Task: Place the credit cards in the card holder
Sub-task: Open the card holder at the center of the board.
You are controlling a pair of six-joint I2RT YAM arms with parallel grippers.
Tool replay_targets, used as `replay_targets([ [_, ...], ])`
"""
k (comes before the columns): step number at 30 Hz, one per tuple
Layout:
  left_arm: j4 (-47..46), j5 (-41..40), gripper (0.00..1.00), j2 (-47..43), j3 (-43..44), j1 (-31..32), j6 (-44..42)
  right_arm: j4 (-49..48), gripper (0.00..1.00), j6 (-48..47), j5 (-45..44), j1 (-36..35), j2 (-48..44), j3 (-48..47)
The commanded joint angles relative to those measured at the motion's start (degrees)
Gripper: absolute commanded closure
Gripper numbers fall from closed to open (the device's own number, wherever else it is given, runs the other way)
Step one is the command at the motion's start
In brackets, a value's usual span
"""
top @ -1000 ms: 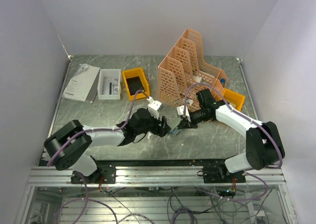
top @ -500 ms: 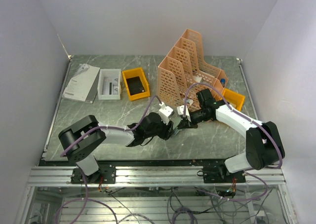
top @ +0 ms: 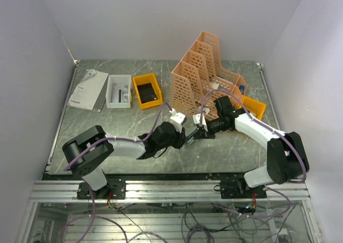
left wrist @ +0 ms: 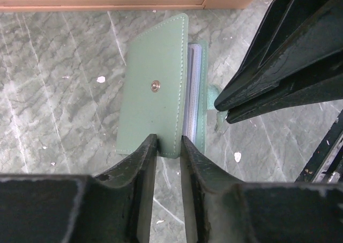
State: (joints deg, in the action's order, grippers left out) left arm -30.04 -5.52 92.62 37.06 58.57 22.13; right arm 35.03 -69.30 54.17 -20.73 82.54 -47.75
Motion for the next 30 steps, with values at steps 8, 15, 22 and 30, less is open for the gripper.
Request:
replay_targets([
  [8, -4.45, -0.21, 0.93, -3.25, -1.43, -0.12, 5.89, 2.64, 1.00, -5.58, -1.84, 1.02, -1.16, 0.45],
  [15, -3.49, -2.88, 0.93, -11.08, -7.28, -0.12, 12.24, 6.06, 1.00, -11.71, -4.35, 2.86, -5.17, 1.65],
  [22, -3.92, -8.09, 0.93, -19.30, -16.16, 1.24, 25.09, 8.63, 0.99, -14.55, -13.20, 3.15, -6.70, 4.70],
  [30, -4.39, -10.39, 0.93, -16.10, -18.87, 3.67, 30.02, 4.86, 0.70, -10.99, -20.89, 3.19, -10.03, 9.99],
])
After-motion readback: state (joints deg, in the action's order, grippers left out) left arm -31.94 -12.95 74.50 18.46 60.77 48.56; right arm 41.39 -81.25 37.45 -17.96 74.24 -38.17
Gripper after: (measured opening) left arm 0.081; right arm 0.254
